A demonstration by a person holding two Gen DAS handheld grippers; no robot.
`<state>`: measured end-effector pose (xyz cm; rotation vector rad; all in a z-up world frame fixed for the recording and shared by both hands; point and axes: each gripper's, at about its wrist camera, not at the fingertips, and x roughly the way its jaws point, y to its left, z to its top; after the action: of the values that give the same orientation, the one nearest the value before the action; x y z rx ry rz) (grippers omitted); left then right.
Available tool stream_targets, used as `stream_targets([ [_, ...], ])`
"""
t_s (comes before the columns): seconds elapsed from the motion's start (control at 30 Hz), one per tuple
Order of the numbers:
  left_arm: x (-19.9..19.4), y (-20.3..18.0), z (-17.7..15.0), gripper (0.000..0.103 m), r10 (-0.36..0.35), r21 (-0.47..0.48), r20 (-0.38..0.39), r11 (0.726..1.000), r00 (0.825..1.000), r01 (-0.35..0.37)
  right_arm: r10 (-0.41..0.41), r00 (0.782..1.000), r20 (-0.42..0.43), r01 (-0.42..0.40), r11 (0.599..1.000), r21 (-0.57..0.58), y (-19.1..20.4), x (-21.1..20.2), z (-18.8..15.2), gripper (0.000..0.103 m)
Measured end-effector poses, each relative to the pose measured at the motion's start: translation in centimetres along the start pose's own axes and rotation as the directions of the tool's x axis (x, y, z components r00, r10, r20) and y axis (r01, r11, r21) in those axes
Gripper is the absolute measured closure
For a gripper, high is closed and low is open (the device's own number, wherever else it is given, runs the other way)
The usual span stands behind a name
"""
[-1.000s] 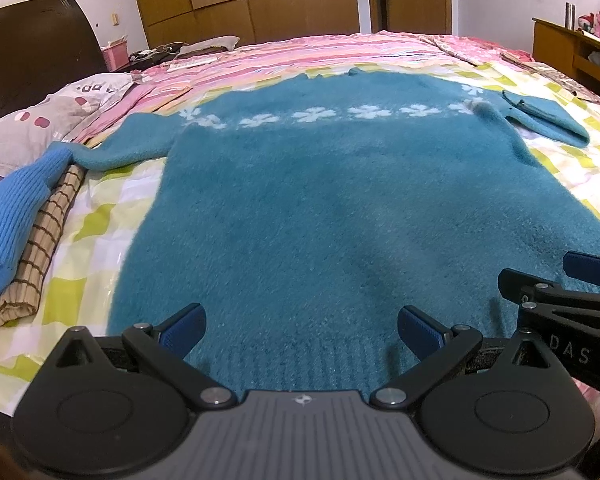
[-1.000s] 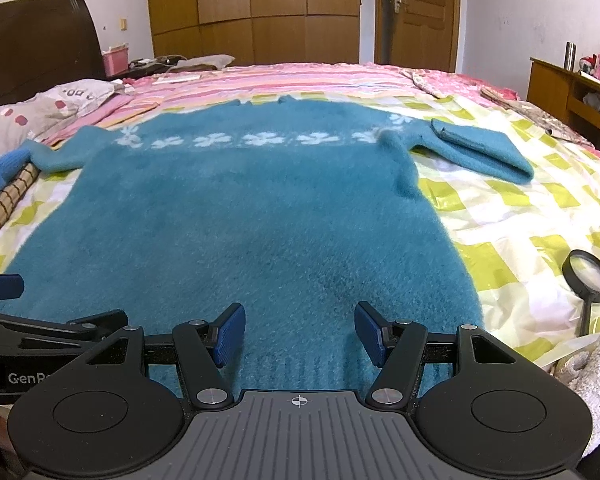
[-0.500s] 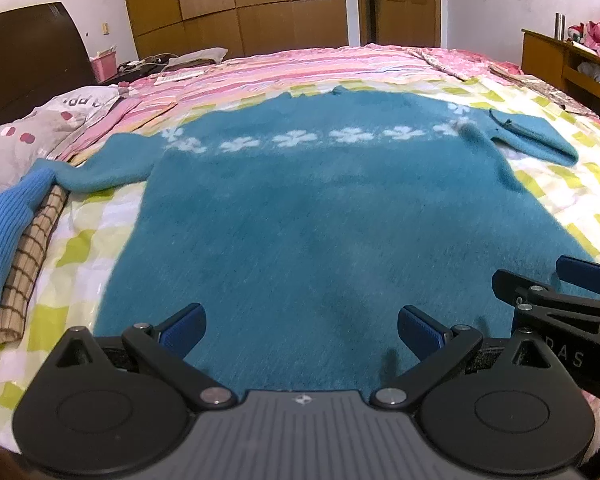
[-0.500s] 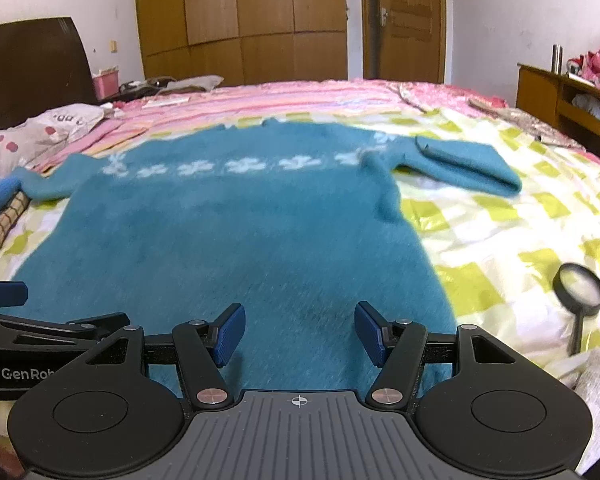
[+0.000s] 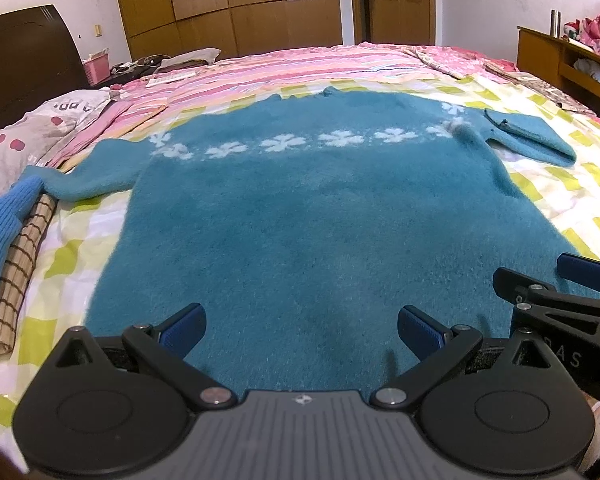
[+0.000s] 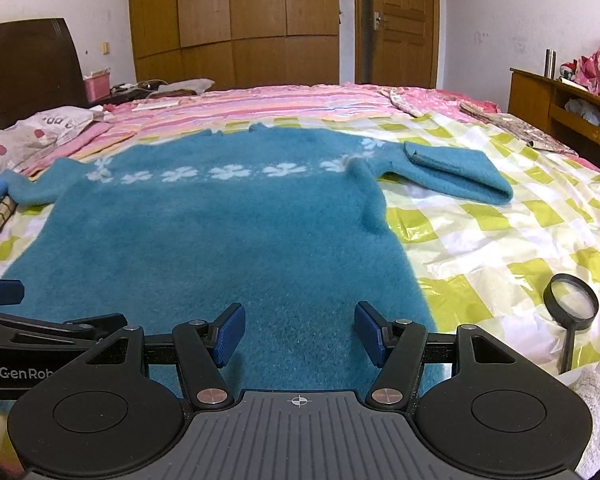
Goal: Fold small clothes
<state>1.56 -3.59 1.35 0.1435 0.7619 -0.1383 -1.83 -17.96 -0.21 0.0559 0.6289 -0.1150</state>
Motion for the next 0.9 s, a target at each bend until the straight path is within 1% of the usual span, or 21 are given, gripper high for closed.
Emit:
stream_targets([
  [0.43,0.1,-0.7,1.6,0.0,-0.016,0.006,0.027,1.0,1.0,0.016,-0.012,1.0,0.009,0.012,1.0,0.01,-0.9,0.4,1.6,0.042],
  [0.67,0.7,-1.0,2.4,0.0,-0.03,0.004,0.023,1.0,0.999,0.03,-0.022,1.0,0.007,0.022,1.0,0.011,-1.3,1.0,2.3,0.042],
  [0.9,1.5,-1.8,3.4,0.0,-0.043,0.023,0.022,0.999,0.999,0.043,-0.029,0.999,0.013,0.029,0.999,0.014,-2.2,2.1,3.2,0.042],
])
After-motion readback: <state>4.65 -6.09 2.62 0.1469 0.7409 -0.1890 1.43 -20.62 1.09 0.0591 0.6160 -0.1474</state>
